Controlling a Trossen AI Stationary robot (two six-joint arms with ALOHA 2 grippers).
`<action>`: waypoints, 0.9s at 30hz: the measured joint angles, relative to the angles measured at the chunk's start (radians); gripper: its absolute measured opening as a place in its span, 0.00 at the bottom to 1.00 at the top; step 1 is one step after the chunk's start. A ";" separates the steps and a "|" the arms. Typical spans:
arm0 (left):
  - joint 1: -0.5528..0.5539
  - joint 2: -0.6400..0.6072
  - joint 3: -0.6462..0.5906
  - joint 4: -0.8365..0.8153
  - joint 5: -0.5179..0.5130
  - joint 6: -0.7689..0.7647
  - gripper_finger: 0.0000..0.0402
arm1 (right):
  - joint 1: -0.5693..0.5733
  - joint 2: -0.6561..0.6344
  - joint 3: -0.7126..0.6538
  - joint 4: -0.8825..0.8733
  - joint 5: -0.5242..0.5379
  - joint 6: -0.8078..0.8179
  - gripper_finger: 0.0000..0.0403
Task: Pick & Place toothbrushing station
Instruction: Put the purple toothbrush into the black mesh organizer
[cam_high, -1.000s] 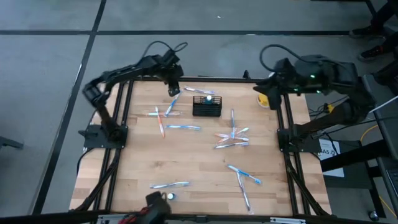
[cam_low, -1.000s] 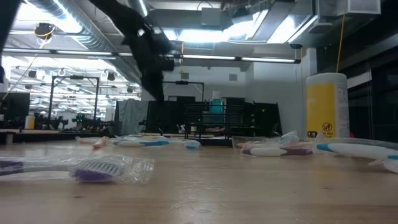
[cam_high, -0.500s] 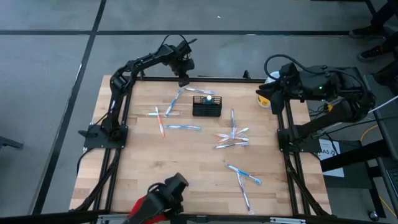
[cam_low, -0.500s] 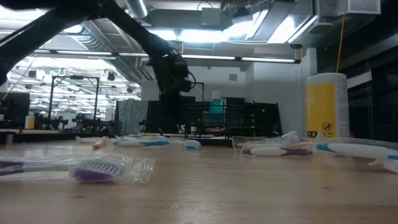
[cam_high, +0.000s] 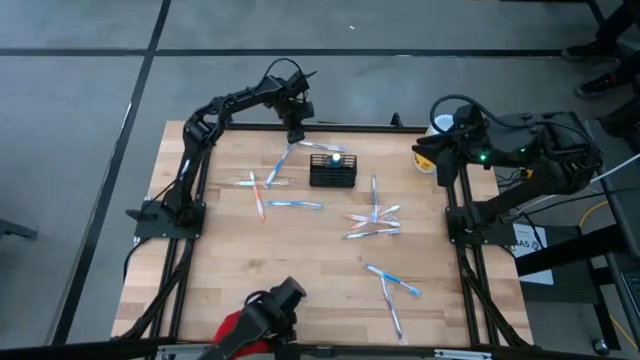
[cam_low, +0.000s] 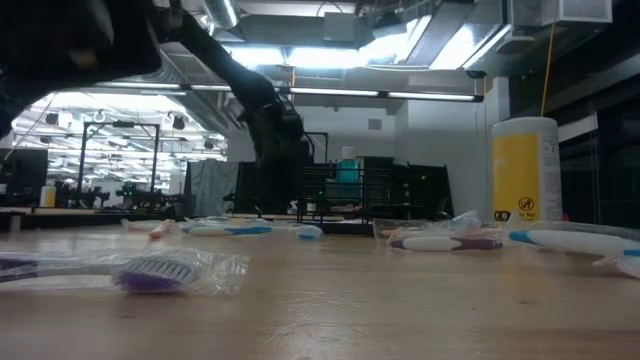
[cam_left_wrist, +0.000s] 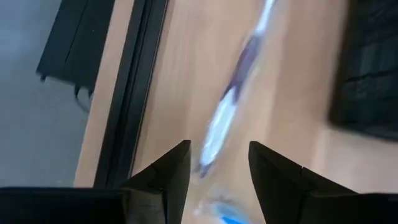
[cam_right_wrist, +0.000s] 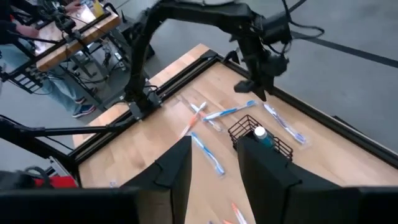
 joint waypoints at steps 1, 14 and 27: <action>-0.006 0.010 0.000 0.000 -0.026 0.007 0.39 | 0.003 0.000 0.000 0.005 0.000 0.001 0.33; -0.037 0.074 -0.001 0.007 -0.119 0.023 0.39 | 0.053 0.000 0.000 0.006 0.000 0.052 0.33; -0.008 0.067 -0.001 -0.067 -0.167 -0.032 0.06 | 0.124 0.000 0.000 0.034 0.082 0.075 0.33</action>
